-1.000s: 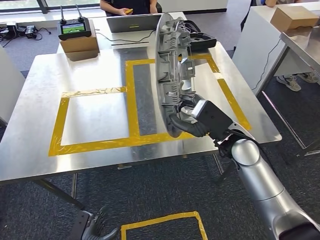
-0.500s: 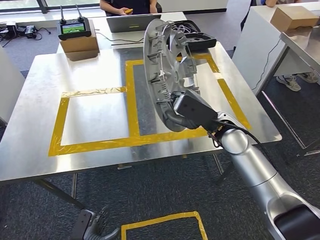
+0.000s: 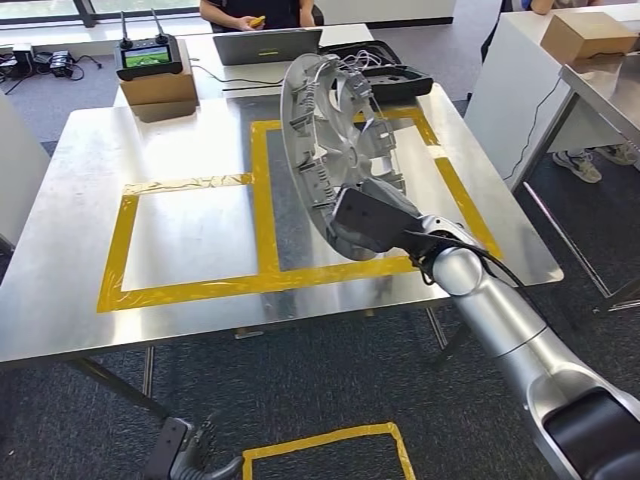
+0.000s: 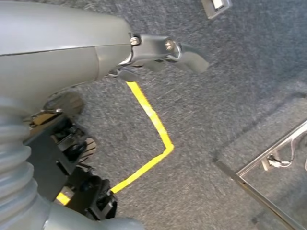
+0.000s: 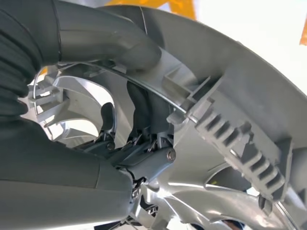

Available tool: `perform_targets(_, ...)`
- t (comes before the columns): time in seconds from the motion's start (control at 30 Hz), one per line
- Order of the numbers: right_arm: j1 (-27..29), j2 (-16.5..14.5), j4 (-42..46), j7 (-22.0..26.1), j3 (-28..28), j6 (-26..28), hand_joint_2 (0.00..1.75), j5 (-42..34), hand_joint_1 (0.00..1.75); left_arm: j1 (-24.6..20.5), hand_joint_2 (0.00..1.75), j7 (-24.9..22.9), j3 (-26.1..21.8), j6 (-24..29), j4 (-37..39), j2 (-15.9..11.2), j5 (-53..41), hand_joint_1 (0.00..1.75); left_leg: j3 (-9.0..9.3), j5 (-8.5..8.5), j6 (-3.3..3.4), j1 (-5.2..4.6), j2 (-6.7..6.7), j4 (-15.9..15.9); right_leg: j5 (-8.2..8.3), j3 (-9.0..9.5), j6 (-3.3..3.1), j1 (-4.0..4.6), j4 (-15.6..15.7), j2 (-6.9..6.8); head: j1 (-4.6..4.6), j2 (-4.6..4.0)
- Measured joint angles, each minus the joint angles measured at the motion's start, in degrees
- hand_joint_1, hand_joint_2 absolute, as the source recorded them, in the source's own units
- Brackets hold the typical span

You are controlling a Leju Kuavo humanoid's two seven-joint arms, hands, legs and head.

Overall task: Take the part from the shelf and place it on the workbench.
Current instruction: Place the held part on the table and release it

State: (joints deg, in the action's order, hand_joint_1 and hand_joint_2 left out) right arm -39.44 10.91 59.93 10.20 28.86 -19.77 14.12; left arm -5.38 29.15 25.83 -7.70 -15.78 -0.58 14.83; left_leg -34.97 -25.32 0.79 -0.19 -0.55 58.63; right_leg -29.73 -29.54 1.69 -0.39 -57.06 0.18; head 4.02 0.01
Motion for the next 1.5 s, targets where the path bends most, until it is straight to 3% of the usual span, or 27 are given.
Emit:
perform_targets(0.37, -4.9, -0.2, -11.8, -1.3, 7.5, 1.8, 1.75, 8.8, 1.75, -0.6, 1.75, -1.5, -0.5, -0.5, -0.4, 0.4, -2.1, 0.0, -0.01, 0.0, 0.0, 0.0, -0.02, 0.0, 0.02, 0.01, 0.02, 0.0, 0.0, -0.01, 0.0, 0.0)
perform_targets(0.7, -8.4, -4.0, -22.8, 0.0, 14.5, 1.0, 1.75, 12.0, 1.75, -0.6, 1.75, -1.6, -1.4, -0.5, -0.5, 0.7, -2.6, 0.0, 0.0, 0.01, 0.0, 0.02, -0.02, 0.0, 0.01, 0.0, 0.01, 0.03, 0.0, -0.01, 0.0, -0.01)
perform_targets(0.83, -8.3, -5.0, -25.8, 1.3, 15.9, 2.6, 1.75, 12.1, 1.75, -0.4, 1.75, -1.5, -1.8, -0.5, -0.5, 0.7, -2.8, 0.0, -0.01, 0.0, 0.0, 0.01, -0.02, 0.0, 0.01, 0.0, 0.01, 0.01, 0.0, -0.01, 0.0, 0.01)
perform_targets(1.5, -8.3, -6.2, -32.2, -0.9, 18.8, 7.1, 1.75, 16.9, 1.75, -0.2, 1.75, -1.6, -2.4, -0.2, -0.5, 0.7, -2.9, 0.0, -0.01, 0.0, 0.0, 0.01, -0.01, 0.0, 0.02, -0.01, 0.02, 0.01, 0.0, -0.01, 0.0, 0.0)
